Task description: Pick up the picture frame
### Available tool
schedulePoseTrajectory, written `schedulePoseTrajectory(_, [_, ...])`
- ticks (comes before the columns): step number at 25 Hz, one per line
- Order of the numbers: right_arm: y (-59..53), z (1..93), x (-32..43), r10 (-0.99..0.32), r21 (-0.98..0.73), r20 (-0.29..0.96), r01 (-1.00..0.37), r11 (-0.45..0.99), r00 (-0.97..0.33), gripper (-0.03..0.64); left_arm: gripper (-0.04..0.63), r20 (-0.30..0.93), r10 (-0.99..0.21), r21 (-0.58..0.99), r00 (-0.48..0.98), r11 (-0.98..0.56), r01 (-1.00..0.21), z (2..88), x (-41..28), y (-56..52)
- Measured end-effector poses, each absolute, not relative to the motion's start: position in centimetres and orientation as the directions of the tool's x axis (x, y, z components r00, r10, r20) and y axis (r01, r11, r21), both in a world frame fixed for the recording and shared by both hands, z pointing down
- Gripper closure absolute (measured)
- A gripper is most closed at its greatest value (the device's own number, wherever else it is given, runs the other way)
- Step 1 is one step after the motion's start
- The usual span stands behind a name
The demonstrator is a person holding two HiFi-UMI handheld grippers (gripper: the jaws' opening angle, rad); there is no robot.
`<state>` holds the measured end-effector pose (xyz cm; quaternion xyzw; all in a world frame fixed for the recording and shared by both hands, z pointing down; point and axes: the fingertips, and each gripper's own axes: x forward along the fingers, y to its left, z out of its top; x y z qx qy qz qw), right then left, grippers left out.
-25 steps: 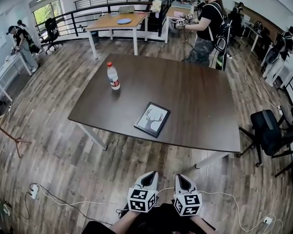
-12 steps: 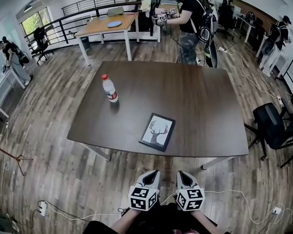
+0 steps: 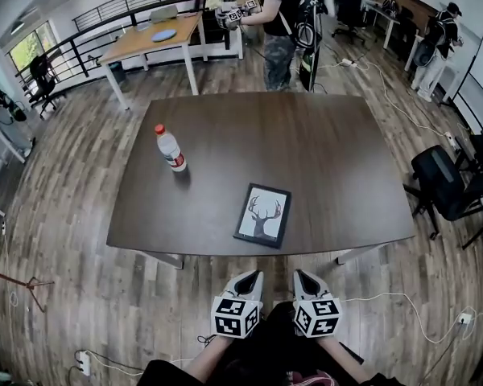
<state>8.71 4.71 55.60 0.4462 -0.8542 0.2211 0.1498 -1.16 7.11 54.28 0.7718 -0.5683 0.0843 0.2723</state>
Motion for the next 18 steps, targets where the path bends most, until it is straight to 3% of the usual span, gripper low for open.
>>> schedulePoseTrajectory(6, [4.1, 56.5, 8.7, -0.695, -0.266, 0.486, -0.847, 0.459, -0.530, 0.612, 0.586, 0.453, -0.823, 0.342, 0.343, -0.195, -0.919, 54.6, -2.2, 6.4])
schedulePoseTrajectory(18, [-3.1, 57.1, 8.4, -0.673, -0.265, 0.509, -0.842, 0.471, -0.537, 0.612, 0.586, 0.515, -0.832, 0.321, 0.207, -0.037, -0.946, 56.1, -5.1, 0.7])
